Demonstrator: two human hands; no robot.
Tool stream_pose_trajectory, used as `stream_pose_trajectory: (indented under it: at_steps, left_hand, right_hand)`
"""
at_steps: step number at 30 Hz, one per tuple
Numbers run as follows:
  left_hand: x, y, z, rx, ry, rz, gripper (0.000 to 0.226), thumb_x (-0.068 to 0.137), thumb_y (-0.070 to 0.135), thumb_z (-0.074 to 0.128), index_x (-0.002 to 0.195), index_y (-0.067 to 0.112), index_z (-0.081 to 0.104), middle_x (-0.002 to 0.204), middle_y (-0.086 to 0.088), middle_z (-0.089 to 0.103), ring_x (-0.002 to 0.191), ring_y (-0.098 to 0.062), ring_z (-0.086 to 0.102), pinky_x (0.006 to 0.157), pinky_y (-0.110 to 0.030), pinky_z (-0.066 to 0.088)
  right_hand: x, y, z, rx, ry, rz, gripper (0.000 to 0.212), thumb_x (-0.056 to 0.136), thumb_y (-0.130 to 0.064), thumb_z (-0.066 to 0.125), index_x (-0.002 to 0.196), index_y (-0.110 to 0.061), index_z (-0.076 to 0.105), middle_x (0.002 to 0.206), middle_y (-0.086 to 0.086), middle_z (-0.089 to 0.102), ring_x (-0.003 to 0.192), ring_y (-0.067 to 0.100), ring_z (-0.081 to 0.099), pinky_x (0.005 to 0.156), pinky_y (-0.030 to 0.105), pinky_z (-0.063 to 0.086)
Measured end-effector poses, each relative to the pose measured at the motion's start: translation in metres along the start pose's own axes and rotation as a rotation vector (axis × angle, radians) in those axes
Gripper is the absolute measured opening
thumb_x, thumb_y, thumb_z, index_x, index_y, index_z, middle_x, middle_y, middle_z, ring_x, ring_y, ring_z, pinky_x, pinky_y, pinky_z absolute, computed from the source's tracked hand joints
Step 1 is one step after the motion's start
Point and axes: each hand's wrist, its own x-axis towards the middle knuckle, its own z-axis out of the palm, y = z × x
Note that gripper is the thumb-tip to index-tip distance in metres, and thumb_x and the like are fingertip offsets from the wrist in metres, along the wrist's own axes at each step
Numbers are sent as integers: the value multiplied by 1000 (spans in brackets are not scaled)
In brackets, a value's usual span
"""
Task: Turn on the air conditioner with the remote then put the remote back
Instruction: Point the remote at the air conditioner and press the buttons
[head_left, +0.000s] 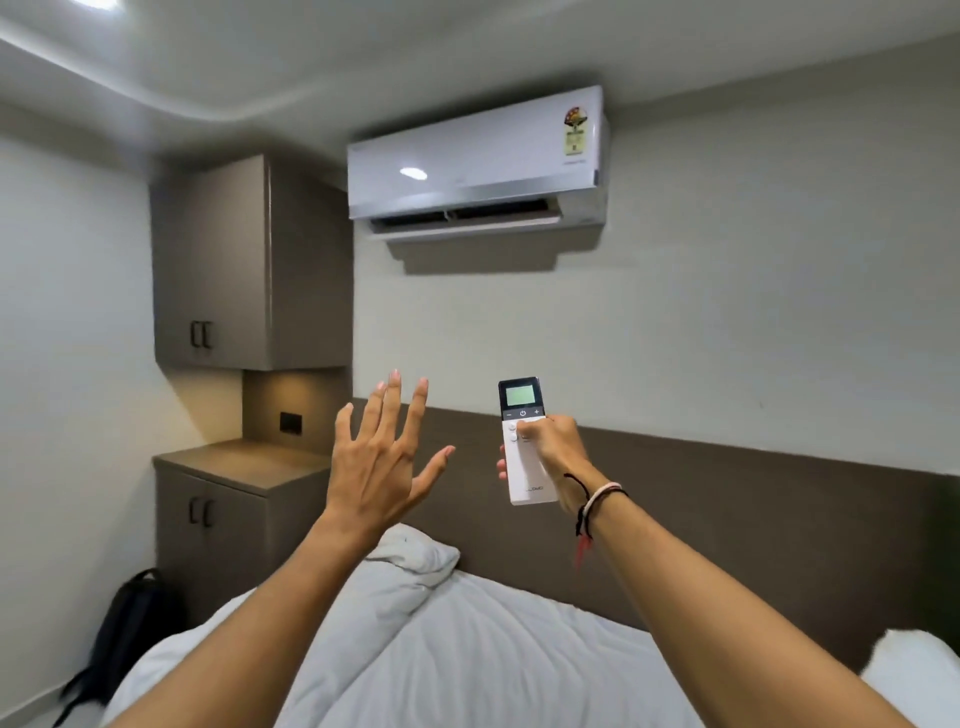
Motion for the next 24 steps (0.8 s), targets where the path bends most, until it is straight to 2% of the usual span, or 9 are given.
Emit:
stream_pose_trajectory:
  at_steps: [7, 13, 17, 24]
  left_hand:
    - [-12, -17, -7, 17, -25, -12, 85, 93, 69, 25, 159, 16, 32, 160, -22, 41, 143, -37, 48, 105, -62, 45]
    - [-9, -21, -9, 27, -25, -15, 84, 94, 69, 27, 160, 17, 31, 161, -21, 40, 143, -36, 48, 105, -61, 45]
    - [-6, -22, -10, 24, -11, -9, 85, 94, 70, 26, 159, 17, 32, 161, -21, 40, 143, -36, 48, 104, -60, 46]
    - [-2, -19, -13, 17, 10, 3, 85, 93, 69, 26, 159, 16, 33, 160, -23, 42, 142, -38, 49, 103, -60, 48]
  right_hand:
    - [-5, -4, 21, -7, -7, -8, 22, 89, -5, 53, 107, 6, 61, 84, 26, 70, 59, 37, 69, 52, 39, 59]
    - [-8, -6, 23, -4, -48, -16, 19, 93, -7, 54, 108, 2, 60, 88, 25, 72, 63, 35, 72, 51, 36, 60]
    - [-10, -9, 22, 14, -52, -19, 22, 91, -6, 54, 110, 4, 59, 89, 26, 71, 65, 37, 71, 57, 40, 62]
    - [-11, -10, 15, 24, -27, -26, 19, 92, -6, 54, 109, 1, 59, 89, 26, 72, 62, 35, 71, 51, 37, 61]
